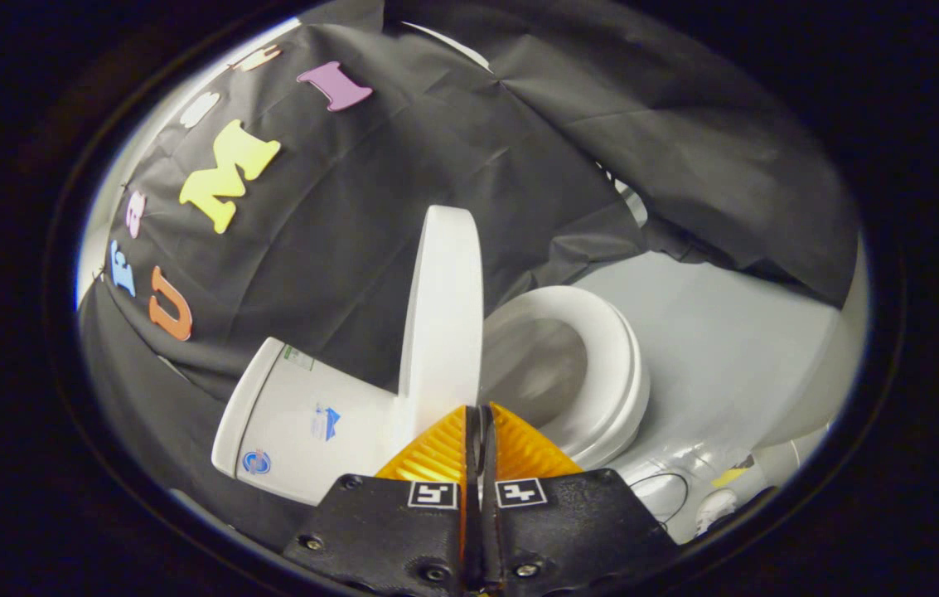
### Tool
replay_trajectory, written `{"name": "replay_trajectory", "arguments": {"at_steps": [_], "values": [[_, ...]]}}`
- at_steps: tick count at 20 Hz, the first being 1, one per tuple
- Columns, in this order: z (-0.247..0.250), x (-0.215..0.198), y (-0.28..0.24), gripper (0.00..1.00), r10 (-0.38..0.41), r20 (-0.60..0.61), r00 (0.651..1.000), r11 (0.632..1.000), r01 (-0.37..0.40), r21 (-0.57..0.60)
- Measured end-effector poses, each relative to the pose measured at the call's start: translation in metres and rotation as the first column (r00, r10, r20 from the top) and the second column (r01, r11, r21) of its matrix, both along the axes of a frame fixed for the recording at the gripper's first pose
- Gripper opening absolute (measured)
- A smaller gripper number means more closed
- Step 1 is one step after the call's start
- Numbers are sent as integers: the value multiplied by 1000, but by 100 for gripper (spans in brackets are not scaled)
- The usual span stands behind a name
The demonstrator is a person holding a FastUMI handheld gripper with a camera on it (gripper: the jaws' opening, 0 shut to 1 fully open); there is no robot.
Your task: Open the toilet lid.
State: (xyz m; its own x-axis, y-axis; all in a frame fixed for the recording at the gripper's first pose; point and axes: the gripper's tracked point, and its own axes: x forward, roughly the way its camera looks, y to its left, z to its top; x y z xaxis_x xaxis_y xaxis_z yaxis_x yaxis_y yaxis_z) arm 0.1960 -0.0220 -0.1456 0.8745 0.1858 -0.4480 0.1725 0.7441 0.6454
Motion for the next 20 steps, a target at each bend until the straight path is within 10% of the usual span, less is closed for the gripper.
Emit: {"name": "replay_trajectory", "arguments": {"at_steps": [20], "values": [[49, 1, 50, 4, 12, 121, 993, 955, 24, -296]]}}
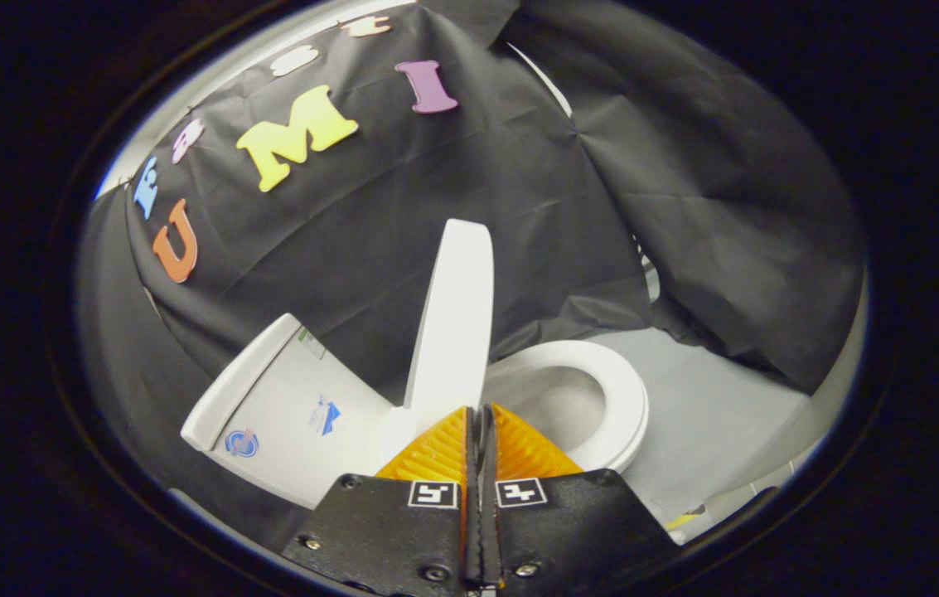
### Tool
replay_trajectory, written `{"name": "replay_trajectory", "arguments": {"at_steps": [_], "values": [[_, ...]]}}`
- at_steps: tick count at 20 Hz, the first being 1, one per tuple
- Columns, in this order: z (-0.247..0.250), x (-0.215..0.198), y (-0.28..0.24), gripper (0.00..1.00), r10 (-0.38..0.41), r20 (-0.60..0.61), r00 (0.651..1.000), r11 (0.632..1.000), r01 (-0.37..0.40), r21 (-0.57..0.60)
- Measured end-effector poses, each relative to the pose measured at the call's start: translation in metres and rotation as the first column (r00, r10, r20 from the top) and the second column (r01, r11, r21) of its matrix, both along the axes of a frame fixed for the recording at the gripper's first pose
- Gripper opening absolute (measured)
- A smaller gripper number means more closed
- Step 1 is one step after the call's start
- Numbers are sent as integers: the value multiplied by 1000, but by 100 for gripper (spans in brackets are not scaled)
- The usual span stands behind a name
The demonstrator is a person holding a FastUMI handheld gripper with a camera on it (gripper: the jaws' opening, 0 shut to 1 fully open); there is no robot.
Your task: Open the toilet lid.
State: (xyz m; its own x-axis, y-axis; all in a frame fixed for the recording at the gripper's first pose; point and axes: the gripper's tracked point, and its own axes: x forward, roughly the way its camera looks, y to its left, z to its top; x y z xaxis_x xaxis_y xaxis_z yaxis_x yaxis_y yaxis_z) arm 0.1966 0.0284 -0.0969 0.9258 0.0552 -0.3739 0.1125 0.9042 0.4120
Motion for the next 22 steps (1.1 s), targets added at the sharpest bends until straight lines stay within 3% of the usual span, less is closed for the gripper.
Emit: {"name": "replay_trajectory", "arguments": {"at_steps": [10, 22], "values": [[26, -1, 42, 4, 29, 59, 998, 987, -19, -158], [41, -1, 87, 5, 74, 87, 993, 933, -38, -357]]}}
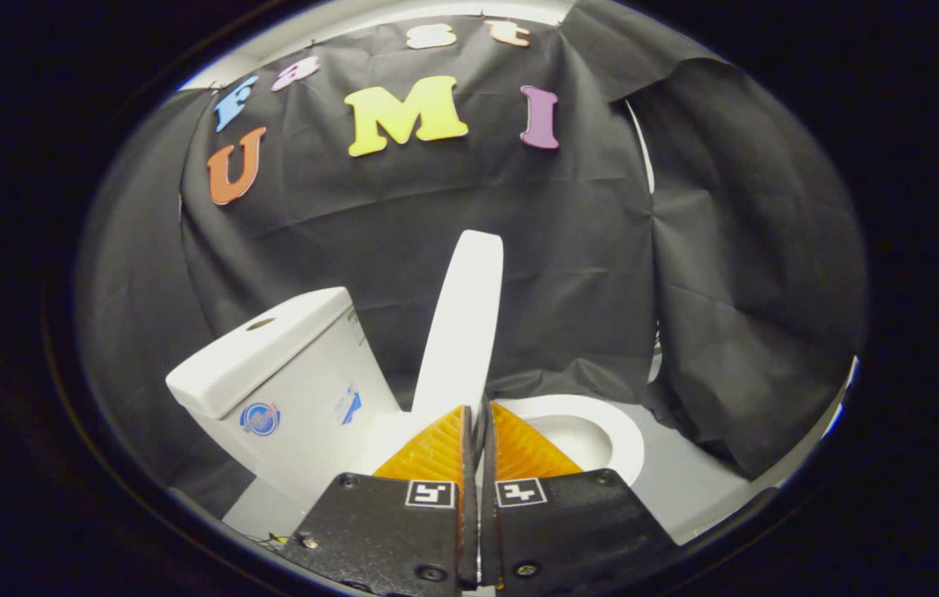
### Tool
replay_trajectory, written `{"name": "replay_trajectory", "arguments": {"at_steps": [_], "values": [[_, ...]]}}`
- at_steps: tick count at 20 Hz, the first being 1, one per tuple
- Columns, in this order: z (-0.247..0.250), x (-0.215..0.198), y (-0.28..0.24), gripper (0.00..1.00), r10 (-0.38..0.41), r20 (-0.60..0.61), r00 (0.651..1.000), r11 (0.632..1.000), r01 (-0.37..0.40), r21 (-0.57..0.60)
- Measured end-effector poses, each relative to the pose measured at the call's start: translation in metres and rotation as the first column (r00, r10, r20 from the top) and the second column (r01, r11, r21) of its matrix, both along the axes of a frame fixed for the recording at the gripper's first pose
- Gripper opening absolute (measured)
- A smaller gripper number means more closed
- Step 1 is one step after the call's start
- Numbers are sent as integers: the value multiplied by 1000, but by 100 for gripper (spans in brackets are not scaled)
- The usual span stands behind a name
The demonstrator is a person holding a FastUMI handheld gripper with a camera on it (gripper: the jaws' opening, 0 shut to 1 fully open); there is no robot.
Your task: Open the toilet lid.
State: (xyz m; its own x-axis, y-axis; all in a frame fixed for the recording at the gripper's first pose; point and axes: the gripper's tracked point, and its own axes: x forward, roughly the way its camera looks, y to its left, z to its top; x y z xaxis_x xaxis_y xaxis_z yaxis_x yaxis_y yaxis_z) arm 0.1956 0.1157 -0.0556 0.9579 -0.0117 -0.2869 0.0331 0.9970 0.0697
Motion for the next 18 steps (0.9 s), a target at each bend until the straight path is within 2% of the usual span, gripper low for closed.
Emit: {"name": "replay_trajectory", "arguments": {"at_steps": [4, 18], "values": [[4, -1, 9, 6, -3, 6, 1000, 998, 3, -61], [13, -3, 47, 8, 66, -4, 998, 992, -66, -104]]}}
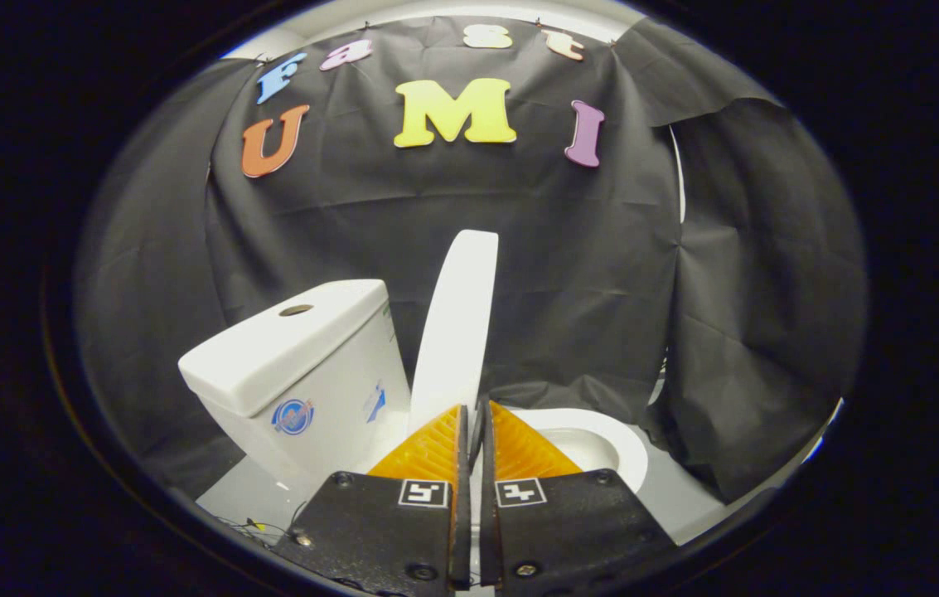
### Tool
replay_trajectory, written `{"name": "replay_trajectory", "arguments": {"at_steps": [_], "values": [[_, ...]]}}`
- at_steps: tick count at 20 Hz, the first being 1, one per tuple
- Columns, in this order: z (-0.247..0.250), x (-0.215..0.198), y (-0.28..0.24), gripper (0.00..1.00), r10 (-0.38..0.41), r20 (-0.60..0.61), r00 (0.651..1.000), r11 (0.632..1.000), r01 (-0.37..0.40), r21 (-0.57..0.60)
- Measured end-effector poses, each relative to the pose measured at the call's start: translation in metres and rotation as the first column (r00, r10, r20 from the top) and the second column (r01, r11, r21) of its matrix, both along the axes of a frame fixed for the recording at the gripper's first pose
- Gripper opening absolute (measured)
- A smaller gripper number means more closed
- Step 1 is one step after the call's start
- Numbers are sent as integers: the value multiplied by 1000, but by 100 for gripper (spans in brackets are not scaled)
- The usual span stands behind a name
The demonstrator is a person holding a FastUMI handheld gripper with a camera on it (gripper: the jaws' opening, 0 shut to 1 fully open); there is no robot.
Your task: Open the toilet lid.
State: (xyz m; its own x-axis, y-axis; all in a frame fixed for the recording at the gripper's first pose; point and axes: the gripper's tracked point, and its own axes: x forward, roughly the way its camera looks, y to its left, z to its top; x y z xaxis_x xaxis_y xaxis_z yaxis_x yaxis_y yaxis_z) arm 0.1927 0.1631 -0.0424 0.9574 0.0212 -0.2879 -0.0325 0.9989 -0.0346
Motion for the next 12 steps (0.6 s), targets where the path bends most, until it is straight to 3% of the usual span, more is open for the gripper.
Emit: {"name": "replay_trajectory", "arguments": {"at_steps": [12], "values": [[4, 0, 43, 9, 56, 9, 998, 993, -55, -103]]}}
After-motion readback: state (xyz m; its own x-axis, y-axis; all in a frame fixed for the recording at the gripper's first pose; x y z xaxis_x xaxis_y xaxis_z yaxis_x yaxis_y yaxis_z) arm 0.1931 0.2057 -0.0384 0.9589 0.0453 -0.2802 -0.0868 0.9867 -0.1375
